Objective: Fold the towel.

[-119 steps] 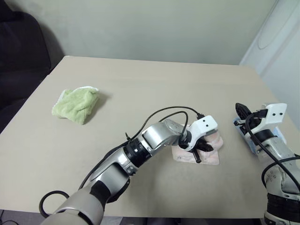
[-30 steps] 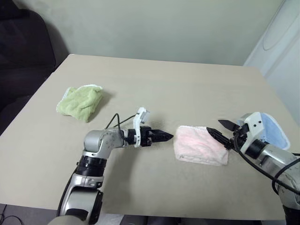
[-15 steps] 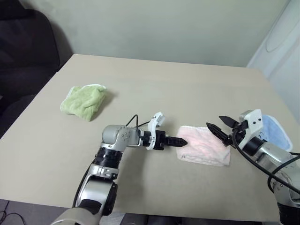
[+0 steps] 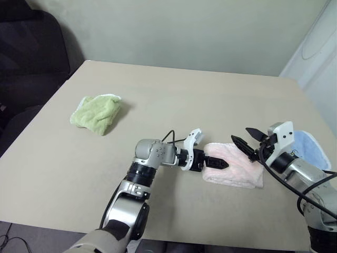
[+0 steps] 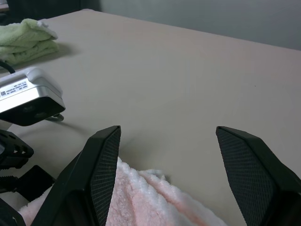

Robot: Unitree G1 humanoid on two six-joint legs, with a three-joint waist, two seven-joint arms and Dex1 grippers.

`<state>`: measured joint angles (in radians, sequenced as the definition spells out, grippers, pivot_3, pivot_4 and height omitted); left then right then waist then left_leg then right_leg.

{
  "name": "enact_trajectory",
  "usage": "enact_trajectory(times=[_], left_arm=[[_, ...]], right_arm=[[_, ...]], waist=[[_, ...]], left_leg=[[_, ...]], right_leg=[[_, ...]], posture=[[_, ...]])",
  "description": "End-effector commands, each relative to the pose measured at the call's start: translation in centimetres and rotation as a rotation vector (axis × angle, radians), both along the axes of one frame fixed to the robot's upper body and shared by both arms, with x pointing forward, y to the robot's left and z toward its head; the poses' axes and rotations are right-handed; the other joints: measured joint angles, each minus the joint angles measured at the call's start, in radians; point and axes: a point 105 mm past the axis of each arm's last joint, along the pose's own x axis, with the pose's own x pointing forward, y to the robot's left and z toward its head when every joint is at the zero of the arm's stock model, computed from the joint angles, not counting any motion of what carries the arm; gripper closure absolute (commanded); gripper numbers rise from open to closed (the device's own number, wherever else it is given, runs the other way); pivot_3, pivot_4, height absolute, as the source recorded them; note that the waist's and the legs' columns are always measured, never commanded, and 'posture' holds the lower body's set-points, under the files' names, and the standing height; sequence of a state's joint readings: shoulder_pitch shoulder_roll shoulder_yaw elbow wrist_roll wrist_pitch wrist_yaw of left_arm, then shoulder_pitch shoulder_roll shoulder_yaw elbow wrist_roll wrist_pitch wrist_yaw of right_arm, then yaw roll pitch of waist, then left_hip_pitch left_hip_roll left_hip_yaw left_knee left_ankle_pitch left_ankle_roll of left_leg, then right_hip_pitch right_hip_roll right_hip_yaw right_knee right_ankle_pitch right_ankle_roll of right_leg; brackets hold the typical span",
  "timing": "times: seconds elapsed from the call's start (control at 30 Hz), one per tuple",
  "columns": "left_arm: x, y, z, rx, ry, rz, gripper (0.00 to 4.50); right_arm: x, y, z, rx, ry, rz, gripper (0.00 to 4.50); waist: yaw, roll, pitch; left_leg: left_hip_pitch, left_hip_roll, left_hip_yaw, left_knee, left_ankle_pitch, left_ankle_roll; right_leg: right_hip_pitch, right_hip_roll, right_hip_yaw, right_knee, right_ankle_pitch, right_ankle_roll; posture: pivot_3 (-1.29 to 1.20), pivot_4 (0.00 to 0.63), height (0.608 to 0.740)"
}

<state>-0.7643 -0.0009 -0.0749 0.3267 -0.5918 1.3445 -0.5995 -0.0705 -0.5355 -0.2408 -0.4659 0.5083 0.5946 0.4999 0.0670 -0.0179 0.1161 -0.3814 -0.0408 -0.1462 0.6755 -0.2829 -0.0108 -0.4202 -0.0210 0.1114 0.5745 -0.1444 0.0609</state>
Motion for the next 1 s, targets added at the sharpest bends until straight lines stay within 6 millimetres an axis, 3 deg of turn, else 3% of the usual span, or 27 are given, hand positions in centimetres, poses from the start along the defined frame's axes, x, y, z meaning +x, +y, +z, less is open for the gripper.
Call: enact_trajectory(times=[0.03,0.43,0.6,0.77,0.9,1.0], left_arm=[[0.0,-0.8,0.5,-0.009,-0.017,-0.010,0.42],[0.4,-0.6,1.6,-0.076,-0.027,0.026,4.43],[0.4,-0.4,1.8,-0.097,-0.027,0.041,4.47],[1.8,0.7,4.1,-0.183,-0.062,0.111,4.47],[5.0,4.0,7.1,-0.248,-0.123,0.278,4.47],[7.8,8.0,10.1,-0.282,-0.206,0.441,4.47]], right_arm=[[0.1,0.0,1.4,-0.006,-0.064,-0.008,1.10],[0.7,0.0,1.8,0.000,-0.085,-0.020,1.10],[1.1,-0.5,2.3,0.009,-0.114,-0.056,1.10],[2.1,-2.1,3.5,0.028,-0.182,-0.160,1.10],[3.0,-4.3,5.1,0.053,-0.255,-0.277,1.10],[3.3,-5.7,6.1,0.080,-0.294,-0.340,1.10]], waist=[[0.000,0.000,0.000],[-0.001,0.000,0.000],[-0.002,0.000,0.000],[-0.002,0.000,0.000],[-0.005,0.000,0.001],[-0.007,0.000,0.001]], left_leg=[[0.000,0.000,0.000,0.000,0.000,0.000],[0.000,0.001,0.001,0.000,0.001,0.000],[0.000,0.001,0.001,0.000,0.001,0.000],[0.000,0.001,0.001,0.000,0.000,0.002],[0.000,0.001,0.001,0.000,0.001,0.003],[0.000,0.002,0.001,-0.001,0.002,0.004]], right_leg=[[0.000,0.000,0.000,0.000,0.000,0.000],[-0.001,0.000,0.000,0.000,0.000,0.000],[-0.001,0.000,0.000,0.000,0.001,0.000],[-0.001,0.000,0.000,0.000,0.001,0.000],[-0.002,0.000,0.000,0.000,0.005,-0.001],[-0.003,0.001,0.000,0.000,0.008,-0.004]], posture=[[0.00,0.150,0.740],[0.00,0.150,0.740],[0.00,0.150,0.740],[0.00,0.150,0.740],[0.00,0.150,0.740],[0.00,0.150,0.740]])
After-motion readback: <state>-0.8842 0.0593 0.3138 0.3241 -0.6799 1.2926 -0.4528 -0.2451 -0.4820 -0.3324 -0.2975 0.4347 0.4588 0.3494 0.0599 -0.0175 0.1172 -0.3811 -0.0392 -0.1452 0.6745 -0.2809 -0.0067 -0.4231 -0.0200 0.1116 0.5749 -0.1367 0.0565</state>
